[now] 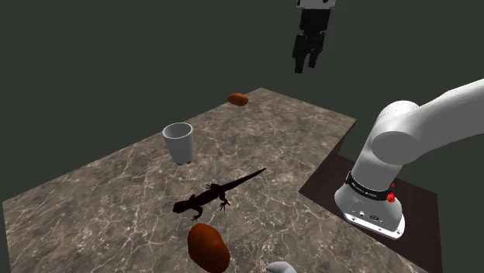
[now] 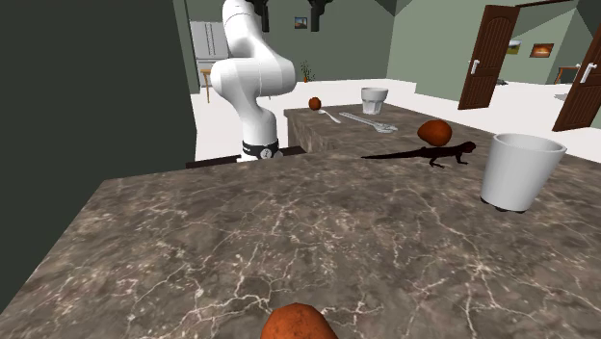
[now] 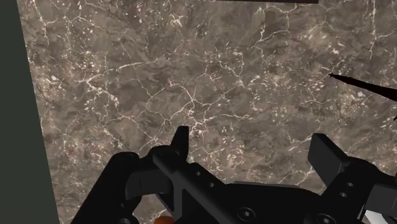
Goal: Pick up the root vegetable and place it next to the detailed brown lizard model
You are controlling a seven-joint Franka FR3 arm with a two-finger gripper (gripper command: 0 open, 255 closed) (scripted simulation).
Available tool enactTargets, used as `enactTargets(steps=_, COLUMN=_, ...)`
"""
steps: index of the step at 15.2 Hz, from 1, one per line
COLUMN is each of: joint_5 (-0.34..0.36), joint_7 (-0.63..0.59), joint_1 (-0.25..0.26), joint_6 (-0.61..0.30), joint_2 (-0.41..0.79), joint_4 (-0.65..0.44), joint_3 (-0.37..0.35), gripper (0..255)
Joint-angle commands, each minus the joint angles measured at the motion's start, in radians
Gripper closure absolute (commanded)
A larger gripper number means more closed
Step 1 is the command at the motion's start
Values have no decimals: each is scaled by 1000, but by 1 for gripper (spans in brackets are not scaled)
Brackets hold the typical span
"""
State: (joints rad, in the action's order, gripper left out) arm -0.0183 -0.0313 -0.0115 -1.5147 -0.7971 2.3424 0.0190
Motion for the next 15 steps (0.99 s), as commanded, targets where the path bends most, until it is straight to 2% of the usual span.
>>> enactTargets(steps=1, joint_5=0, joint_7=0, joint_1=0, joint_6=0, joint_2=0, joint_4=0, joint_3=0, gripper=0)
enactTargets(steps=8, joint_5=38, joint_7=41, joint_1=-15, joint_6=-235, joint_2=185, joint_4=19, joint_3=32, gripper=0)
enactTargets(steps=15, joint_5=61, joint_7=75, joint_1=-26, joint_6=-443, joint_2=411, joint_4=-32, joint_3=63, gripper=0)
